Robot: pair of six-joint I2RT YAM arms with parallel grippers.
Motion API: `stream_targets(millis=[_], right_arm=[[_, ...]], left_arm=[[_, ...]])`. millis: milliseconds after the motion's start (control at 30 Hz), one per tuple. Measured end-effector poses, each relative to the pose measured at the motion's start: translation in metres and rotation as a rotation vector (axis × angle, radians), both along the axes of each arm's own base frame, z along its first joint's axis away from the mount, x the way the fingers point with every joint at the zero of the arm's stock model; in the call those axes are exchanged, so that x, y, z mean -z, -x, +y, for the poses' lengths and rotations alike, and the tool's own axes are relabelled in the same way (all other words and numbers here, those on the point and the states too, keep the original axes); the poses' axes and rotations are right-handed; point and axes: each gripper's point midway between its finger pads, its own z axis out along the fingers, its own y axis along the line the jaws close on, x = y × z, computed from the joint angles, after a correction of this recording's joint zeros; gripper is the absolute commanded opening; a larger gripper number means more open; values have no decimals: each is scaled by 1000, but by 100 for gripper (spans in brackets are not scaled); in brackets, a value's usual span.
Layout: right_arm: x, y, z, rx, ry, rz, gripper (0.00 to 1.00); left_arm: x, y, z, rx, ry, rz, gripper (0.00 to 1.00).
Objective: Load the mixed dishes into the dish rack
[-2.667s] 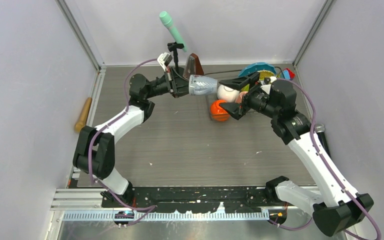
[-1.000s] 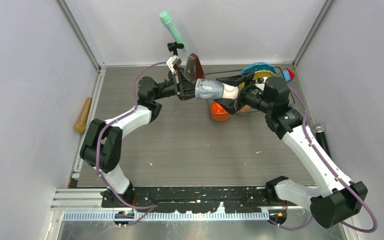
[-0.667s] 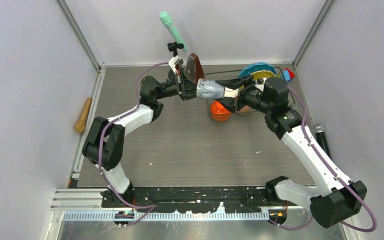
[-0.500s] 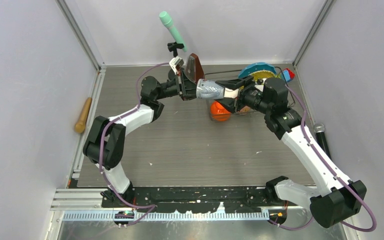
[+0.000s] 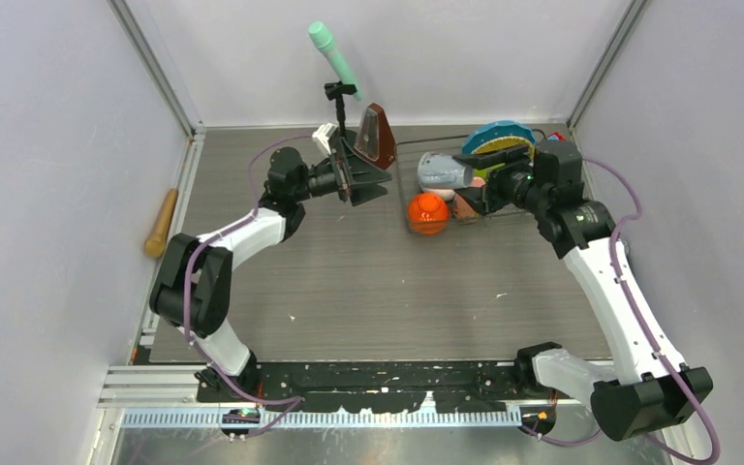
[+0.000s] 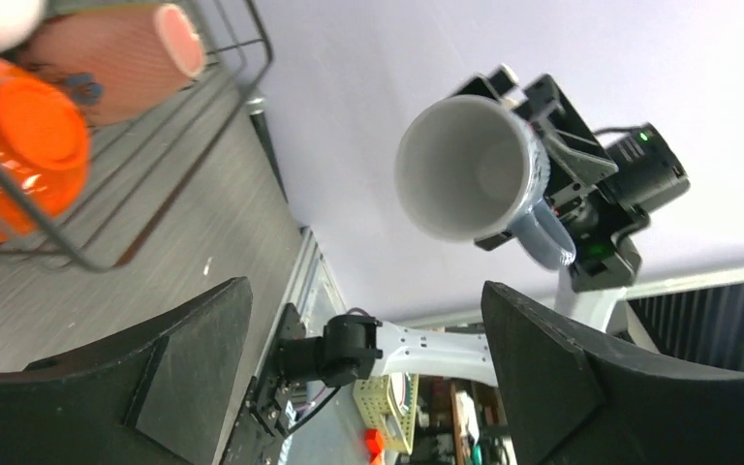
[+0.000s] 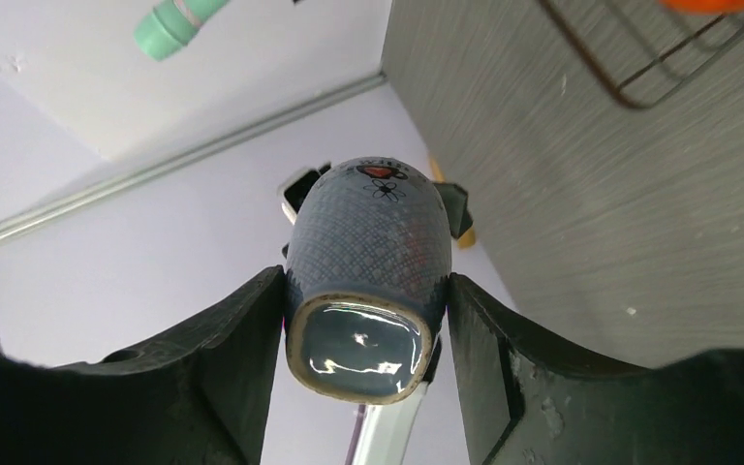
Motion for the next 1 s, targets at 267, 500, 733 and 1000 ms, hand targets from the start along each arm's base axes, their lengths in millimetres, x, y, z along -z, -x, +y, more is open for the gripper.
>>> stream_targets(millis=[267, 500, 733, 1000], right_arm=[[3, -21, -96, 274, 413, 6, 0], [49, -31, -169, 415, 801, 190, 0], [106, -47, -211, 470, 954, 406, 0], [133, -66, -238, 547, 1070, 513, 0]], left_arm=[[28, -13, 52, -229, -189, 32, 95], [38, 14, 75, -275, -378, -2, 95], [57, 40, 95, -288, -520, -4, 97], [76, 66, 112, -304, -594, 4, 96]])
